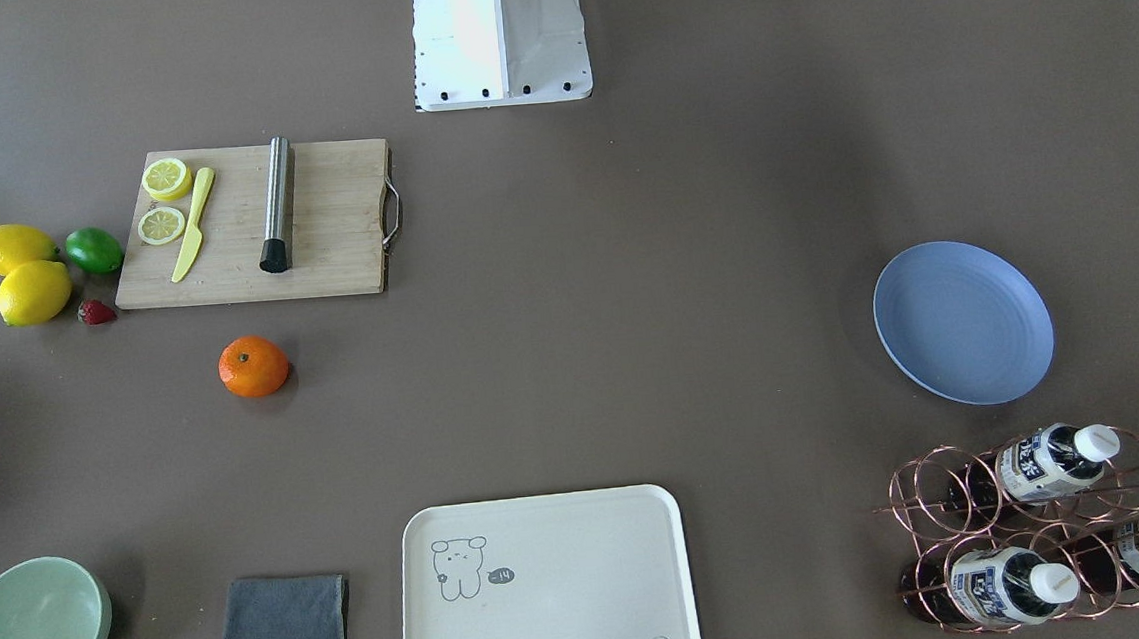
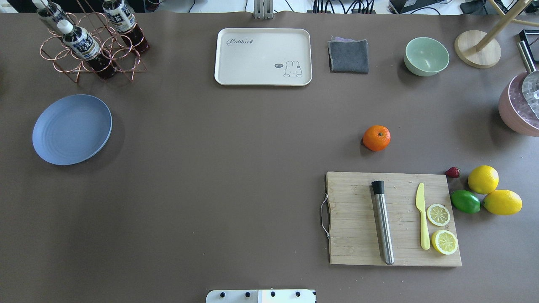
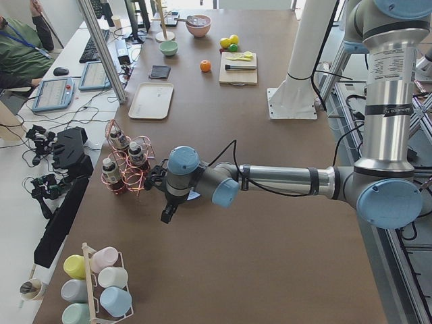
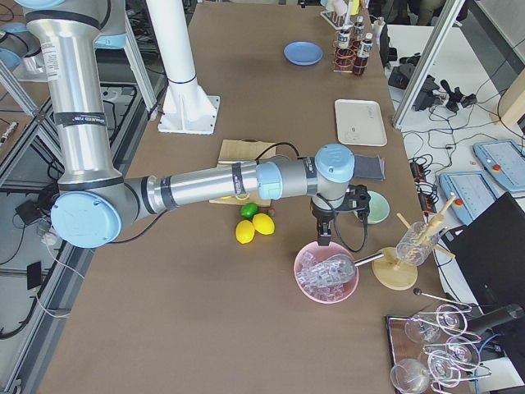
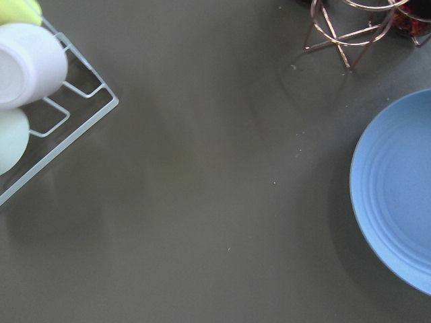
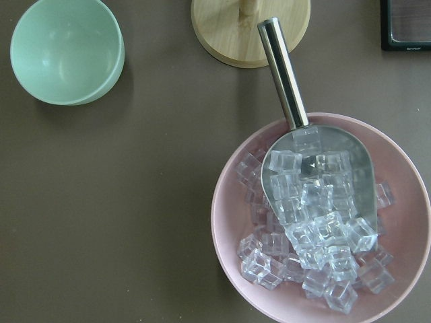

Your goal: Pick orange to plate

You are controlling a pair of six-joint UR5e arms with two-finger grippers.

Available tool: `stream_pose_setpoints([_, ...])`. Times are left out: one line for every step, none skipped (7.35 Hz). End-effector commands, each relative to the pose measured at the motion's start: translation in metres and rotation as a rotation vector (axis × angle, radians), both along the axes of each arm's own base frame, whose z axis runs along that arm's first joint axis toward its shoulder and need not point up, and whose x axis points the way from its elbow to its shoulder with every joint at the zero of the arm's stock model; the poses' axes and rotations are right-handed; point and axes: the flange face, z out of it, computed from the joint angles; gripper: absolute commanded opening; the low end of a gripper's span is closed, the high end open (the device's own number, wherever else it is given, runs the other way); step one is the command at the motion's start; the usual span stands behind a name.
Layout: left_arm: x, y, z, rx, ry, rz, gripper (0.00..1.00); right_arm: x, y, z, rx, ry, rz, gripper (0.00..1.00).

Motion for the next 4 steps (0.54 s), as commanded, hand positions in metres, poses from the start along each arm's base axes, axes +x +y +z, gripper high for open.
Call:
stream_pose_setpoints([0.045, -0.023, 0.001, 0.088, 0.034, 0.082, 0.98, -0.046, -0.029, -0.043, -0.018, -0.011, 0.010, 1.00])
stream_pose_setpoints([0.055, -0.021, 0.010, 0.064, 0.095, 0.068, 0.98, -0.065, -0.039, -0.058, -0.020, -0.014, 0.005, 1.00])
stream_pose_setpoints([0.080, -0.023, 0.004, -0.032, 0.172, 0.019, 0.98, -0.080, -0.047, -0.077, -0.030, -0.023, 0.018, 1.00])
stream_pose_setpoints([0.111, -0.015, 0.010, -0.062, 0.219, 0.003, 0.98, -0.089, -0.051, -0.091, -0.035, -0.029, 0.029, 1.00])
